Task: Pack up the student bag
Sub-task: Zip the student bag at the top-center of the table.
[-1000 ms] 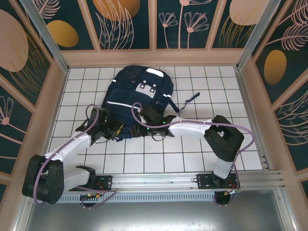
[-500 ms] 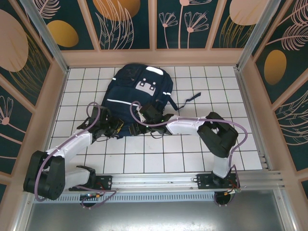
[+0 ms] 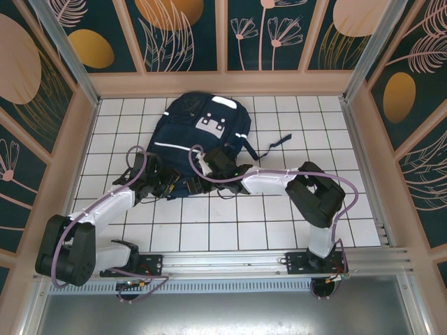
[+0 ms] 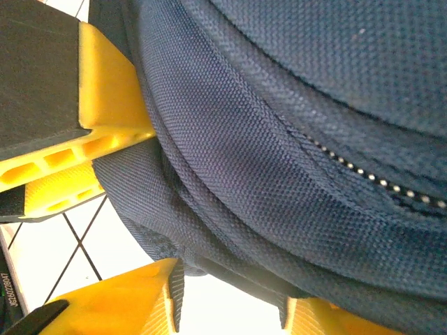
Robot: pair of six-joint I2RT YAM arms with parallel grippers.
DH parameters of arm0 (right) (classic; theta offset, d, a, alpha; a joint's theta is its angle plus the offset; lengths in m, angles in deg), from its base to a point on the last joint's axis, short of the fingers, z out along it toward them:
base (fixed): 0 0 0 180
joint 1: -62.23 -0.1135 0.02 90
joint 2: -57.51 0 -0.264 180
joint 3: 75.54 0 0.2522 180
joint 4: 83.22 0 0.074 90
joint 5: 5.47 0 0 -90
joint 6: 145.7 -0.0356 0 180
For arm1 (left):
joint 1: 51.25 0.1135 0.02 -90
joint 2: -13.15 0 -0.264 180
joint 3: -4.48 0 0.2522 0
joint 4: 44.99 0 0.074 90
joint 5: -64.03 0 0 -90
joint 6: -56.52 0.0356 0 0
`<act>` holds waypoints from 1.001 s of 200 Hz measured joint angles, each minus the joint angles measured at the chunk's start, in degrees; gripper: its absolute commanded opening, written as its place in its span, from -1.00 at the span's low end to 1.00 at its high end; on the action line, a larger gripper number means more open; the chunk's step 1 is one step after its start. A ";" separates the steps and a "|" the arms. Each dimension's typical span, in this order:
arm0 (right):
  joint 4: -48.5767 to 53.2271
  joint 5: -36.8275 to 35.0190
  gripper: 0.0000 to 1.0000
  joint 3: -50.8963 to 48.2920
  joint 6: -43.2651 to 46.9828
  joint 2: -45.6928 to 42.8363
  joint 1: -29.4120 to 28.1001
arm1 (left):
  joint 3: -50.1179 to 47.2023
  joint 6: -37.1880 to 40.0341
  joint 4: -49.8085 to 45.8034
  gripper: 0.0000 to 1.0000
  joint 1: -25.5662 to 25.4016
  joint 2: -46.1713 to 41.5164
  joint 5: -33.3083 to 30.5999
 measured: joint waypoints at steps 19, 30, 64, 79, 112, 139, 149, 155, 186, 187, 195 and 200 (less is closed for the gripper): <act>-0.15 0.35 -0.24 0.04 0.00 0.11 0.00 | 0.00 0.00 0.00 -0.26 0.00 0.07 0.00; -0.20 1.05 -0.29 0.22 0.00 0.35 0.00 | 0.00 0.00 0.00 -0.26 0.00 0.15 0.02; -1.95 4.04 -0.38 0.61 0.00 0.52 -0.98 | 0.00 0.00 0.02 -0.25 0.00 0.20 0.09; -2.60 4.68 -0.32 1.14 0.04 0.52 -1.60 | 0.00 0.00 0.04 -0.24 -0.02 0.24 0.28; -2.71 4.37 -0.29 2.54 0.00 1.01 -2.16 | 0.00 0.00 0.15 -0.24 -0.04 0.31 0.24; -1.44 3.48 -0.23 3.93 0.00 2.21 -2.32 | 0.00 0.00 0.15 -0.24 -0.04 0.31 0.24; -1.42 2.97 -0.23 3.98 0.02 2.21 -2.45 | 0.00 0.00 0.17 -0.24 -0.04 0.31 0.22; -1.42 2.62 -0.23 3.98 0.02 2.21 -2.51 | 0.00 0.00 0.17 -0.23 -0.04 0.31 0.22; -1.36 1.31 -0.24 3.98 0.02 2.10 -2.82 | 0.00 0.00 0.20 -0.23 -0.04 0.31 0.24; -1.33 1.27 -0.24 3.98 0.02 2.10 -2.82 | 0.00 0.00 0.20 -0.24 -0.04 0.31 0.24; -1.16 0.96 -0.25 3.93 0.04 1.92 -2.91 | 0.00 0.00 0.22 -0.24 -0.04 0.31 0.26; -0.98 0.66 -0.25 3.82 0.02 1.66 -2.97 | 0.00 0.00 0.26 -0.23 -0.04 0.31 0.28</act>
